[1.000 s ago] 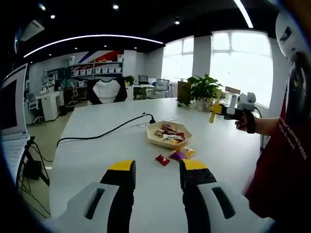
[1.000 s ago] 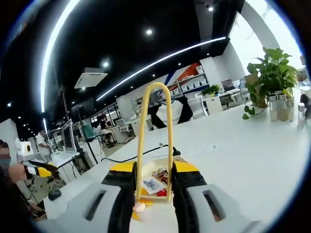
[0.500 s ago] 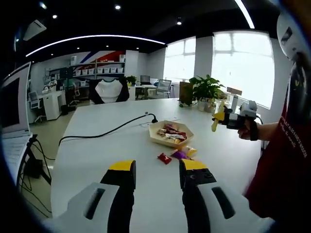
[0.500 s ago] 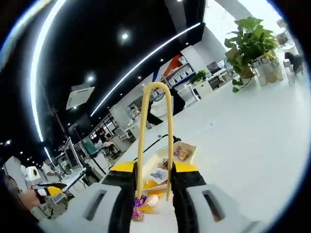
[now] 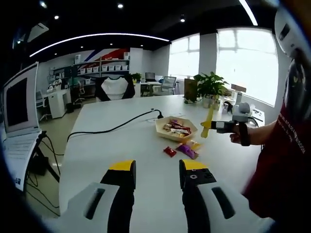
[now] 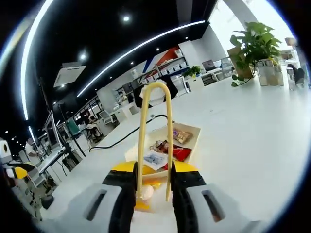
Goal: Place the target food into the container with the food tongs after gripping and lifting it, then release it inside without dropping or visibly crushing the food.
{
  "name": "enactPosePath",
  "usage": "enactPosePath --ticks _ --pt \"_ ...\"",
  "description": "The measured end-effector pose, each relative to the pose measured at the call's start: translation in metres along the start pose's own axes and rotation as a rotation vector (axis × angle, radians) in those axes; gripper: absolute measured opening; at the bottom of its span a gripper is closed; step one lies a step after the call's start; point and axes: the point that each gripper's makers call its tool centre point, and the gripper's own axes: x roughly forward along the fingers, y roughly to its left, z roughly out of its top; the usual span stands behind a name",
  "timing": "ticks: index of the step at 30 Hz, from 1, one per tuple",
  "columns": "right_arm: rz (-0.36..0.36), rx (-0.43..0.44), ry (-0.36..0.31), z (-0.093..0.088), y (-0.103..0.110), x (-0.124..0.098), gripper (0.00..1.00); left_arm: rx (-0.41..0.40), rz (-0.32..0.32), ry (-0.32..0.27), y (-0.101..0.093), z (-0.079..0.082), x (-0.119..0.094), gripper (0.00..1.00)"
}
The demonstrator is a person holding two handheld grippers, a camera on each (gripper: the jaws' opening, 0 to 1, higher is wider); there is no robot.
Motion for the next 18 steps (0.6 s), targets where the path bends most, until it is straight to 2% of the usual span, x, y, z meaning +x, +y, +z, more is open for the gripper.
enactPosePath --ticks 3,12,16,18 --pt "0.009 -0.010 0.002 -0.003 0.010 0.005 0.24 -0.002 0.007 0.003 0.001 -0.001 -0.003 0.38" --pt "-0.004 -0.082 -0.004 -0.010 0.022 0.026 0.25 0.002 0.022 0.018 0.005 -0.003 -0.007 0.38" --pt "-0.024 -0.142 0.002 -0.017 0.025 0.031 0.25 0.004 0.026 0.033 0.006 -0.008 -0.009 0.37" --pt "-0.039 -0.208 0.005 -0.021 0.024 0.033 0.26 0.004 0.029 0.041 0.006 -0.010 -0.010 0.37"
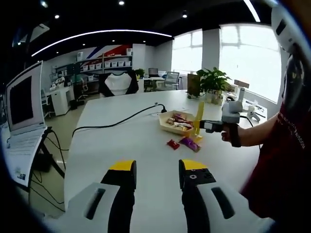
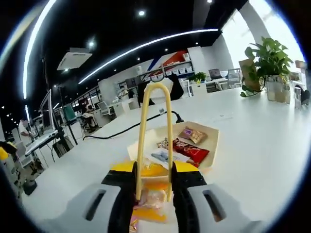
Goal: Place the target food into the container with the food tongs after gripping and lifting it, then release it inside without dropping or visibly crushing the food.
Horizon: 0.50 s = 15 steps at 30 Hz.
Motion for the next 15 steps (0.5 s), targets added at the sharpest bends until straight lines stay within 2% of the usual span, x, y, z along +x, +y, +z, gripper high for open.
enactPosePath --ticks 7,8,9,12,15 --pt "0.009 -0.039 0.035 -0.020 0.003 0.002 0.25 -0.005 0.001 0.007 0.000 -0.003 -0.001 0.37" --pt "0.017 -0.090 0.000 -0.013 0.002 0.002 0.24 -0.005 0.002 0.008 0.000 -0.003 -0.001 0.37" --pt "0.018 -0.077 0.011 -0.015 0.003 0.002 0.24 -0.006 0.003 0.010 0.001 -0.004 -0.001 0.37" --pt "0.049 -0.155 0.015 -0.016 0.007 0.003 0.22 -0.009 0.001 0.015 0.000 -0.006 0.000 0.37" --pt "0.069 -0.133 0.038 -0.016 0.007 0.001 0.19 -0.007 -0.005 0.018 -0.002 -0.007 0.002 0.37"
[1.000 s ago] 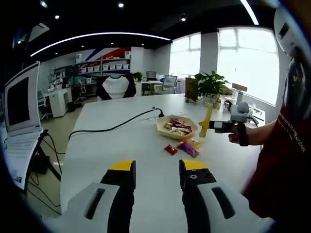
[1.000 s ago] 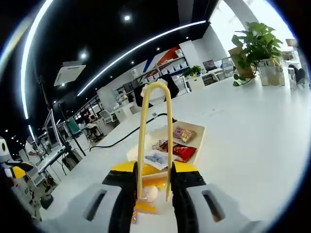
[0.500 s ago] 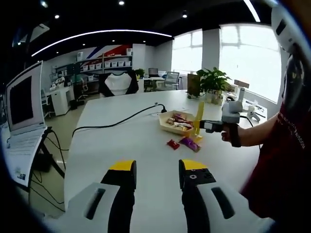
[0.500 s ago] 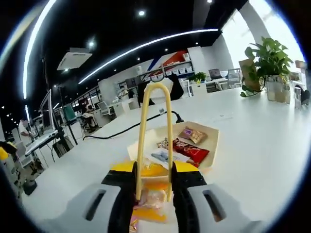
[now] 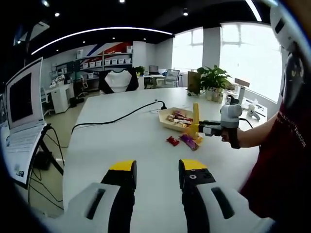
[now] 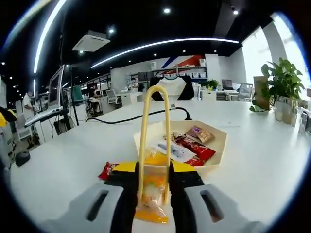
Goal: Place the target food into the container with the food tongs after gripping and lifting it, then release it inside without dropping or visibly crushing the food.
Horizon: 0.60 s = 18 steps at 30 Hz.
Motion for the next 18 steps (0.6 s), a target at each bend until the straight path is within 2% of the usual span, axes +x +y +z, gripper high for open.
enactPosePath --ticks 3,6,11,18 --pt "0.009 0.018 0.022 0.000 -0.003 -0.001 0.18 0.005 -0.008 0.000 -0.002 0.001 0.003 0.37" --pt "0.010 -0.009 0.025 0.005 -0.007 -0.006 0.17 0.013 -0.015 0.003 -0.004 0.002 0.005 0.37" --pt "0.012 -0.042 -0.021 0.029 -0.019 -0.018 0.17 0.020 -0.030 0.006 -0.007 0.002 0.008 0.37" --pt "-0.005 -0.085 -0.070 0.057 -0.045 -0.019 0.17 0.026 -0.037 0.001 -0.008 0.004 0.009 0.36"
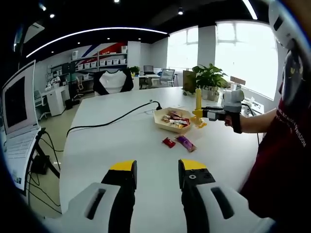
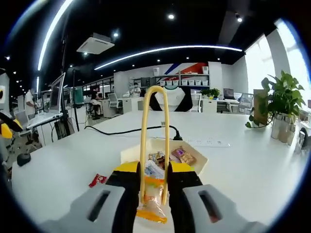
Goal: Place the target food into the container with the food tongs after gripping and lifting it, then release it inside without dropping or visibly crushing the food.
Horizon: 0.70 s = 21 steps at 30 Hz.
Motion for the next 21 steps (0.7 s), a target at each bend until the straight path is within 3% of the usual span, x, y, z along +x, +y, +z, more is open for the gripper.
enactPosePath --ticks 8,15,20,21 --pt "0.006 -0.022 -0.042 0.032 -0.030 0.020 0.17 -0.006 -0.002 -0.003 -0.001 -0.003 0.001 0.36" --pt "0.075 -0.095 -0.088 0.064 -0.021 0.044 0.19 -0.010 0.010 -0.014 0.002 0.000 0.000 0.36" --pt "0.116 -0.094 -0.090 0.067 -0.015 0.054 0.25 -0.020 0.018 -0.016 0.002 -0.002 -0.001 0.36" --pt "0.106 -0.133 -0.093 0.069 -0.015 0.053 0.25 -0.021 0.020 -0.015 0.002 -0.003 -0.001 0.36"
